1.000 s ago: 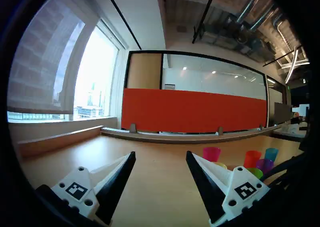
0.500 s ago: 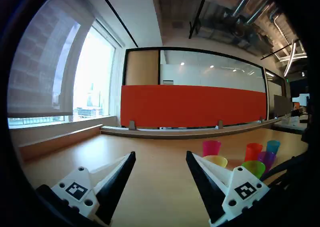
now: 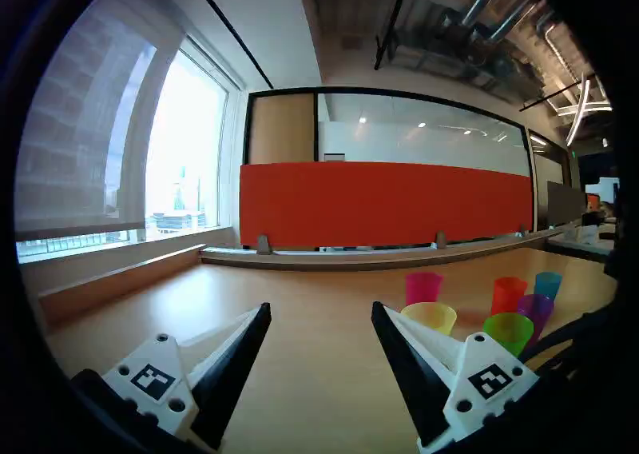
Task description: Pour water
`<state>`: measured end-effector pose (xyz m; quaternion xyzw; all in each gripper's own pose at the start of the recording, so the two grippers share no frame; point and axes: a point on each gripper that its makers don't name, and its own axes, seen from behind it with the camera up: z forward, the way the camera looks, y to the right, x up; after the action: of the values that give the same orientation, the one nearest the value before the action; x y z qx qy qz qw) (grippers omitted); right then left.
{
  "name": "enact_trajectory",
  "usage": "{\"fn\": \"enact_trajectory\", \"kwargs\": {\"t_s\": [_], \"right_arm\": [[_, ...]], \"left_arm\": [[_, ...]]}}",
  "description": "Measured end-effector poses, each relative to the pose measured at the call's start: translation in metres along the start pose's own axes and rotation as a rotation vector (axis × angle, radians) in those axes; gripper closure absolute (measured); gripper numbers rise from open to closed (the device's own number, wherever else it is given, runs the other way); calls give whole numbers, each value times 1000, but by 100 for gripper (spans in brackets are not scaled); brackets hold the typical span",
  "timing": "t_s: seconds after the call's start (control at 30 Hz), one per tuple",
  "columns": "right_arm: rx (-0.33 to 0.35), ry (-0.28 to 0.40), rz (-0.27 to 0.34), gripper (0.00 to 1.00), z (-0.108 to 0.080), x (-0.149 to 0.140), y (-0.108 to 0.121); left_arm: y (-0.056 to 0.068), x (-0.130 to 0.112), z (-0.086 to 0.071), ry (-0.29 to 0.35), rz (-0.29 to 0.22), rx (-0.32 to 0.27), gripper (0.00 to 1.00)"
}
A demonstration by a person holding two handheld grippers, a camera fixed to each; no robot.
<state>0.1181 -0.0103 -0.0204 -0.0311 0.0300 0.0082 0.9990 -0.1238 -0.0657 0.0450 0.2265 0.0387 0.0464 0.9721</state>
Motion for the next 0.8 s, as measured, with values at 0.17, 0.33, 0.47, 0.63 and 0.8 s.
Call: {"fn": "enact_trajectory", "kwargs": {"t_s": [0.17, 0.33, 0.47, 0.63, 0.8], "right_arm": [[4, 5, 3, 0, -1, 2, -1], [5, 12, -1, 0, -2, 4, 0], [0, 20, -6, 0, -2, 5, 2], [0, 33, -25, 0, -4, 3, 3], [9, 33, -50, 0, -4, -11, 2]], "left_arm": [[-1, 1, -1, -1, 1, 0, 7], [-3, 2, -2, -4, 4, 0, 7], [-5, 4, -2, -6, 5, 0, 6], [-7, 6, -3, -7, 5, 0, 6], [-9, 6, -4, -8, 6, 0, 6]]}}
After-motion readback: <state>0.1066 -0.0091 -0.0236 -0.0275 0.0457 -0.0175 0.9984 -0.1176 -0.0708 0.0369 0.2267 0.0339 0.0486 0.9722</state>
